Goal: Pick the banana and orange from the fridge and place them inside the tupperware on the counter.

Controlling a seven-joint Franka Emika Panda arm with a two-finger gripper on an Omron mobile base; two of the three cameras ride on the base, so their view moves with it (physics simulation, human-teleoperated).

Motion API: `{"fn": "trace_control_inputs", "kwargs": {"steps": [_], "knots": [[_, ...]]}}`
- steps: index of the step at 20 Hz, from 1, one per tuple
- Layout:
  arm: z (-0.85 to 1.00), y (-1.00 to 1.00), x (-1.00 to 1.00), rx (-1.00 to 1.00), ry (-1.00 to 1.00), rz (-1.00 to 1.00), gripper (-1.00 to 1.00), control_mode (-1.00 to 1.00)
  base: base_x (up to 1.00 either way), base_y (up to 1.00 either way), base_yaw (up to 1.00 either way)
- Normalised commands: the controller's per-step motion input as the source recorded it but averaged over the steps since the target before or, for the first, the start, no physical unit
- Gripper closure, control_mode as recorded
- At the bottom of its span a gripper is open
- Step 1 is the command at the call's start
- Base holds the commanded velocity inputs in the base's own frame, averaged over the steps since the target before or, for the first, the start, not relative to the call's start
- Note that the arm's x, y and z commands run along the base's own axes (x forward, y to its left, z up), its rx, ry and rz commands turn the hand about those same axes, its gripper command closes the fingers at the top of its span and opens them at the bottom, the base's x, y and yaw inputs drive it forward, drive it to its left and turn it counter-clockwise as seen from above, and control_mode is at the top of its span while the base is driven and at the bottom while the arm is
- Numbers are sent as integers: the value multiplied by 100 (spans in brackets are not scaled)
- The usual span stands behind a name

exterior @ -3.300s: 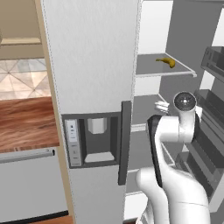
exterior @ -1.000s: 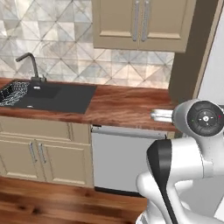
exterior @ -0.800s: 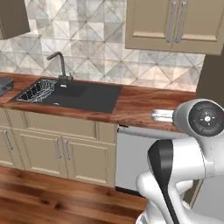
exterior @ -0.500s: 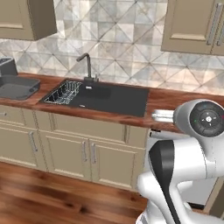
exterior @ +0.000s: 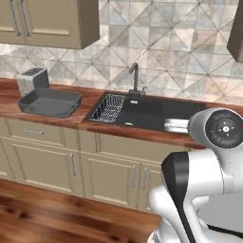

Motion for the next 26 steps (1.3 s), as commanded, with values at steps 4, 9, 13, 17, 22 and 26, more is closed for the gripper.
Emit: {"fn": "trace_control_inputs", "kwargs": {"steps": [4, 9, 13, 17, 22, 26], "knots": [[0, 0, 0, 0, 0, 0, 100, 100, 80, 100, -4], [0, 0, 0, 0, 0, 0, 100, 100, 80, 100, -9], [0, 0, 0, 0, 0, 0, 100, 100, 82, 100, -20], [0, 0, 0, 0, 0, 0, 100, 100, 79, 99, -20], [0, 0, 0, 0, 0, 0, 100, 100, 81, 89, -15], [0, 0, 0, 0, 0, 0, 100, 100, 83, 65, -9]]}}
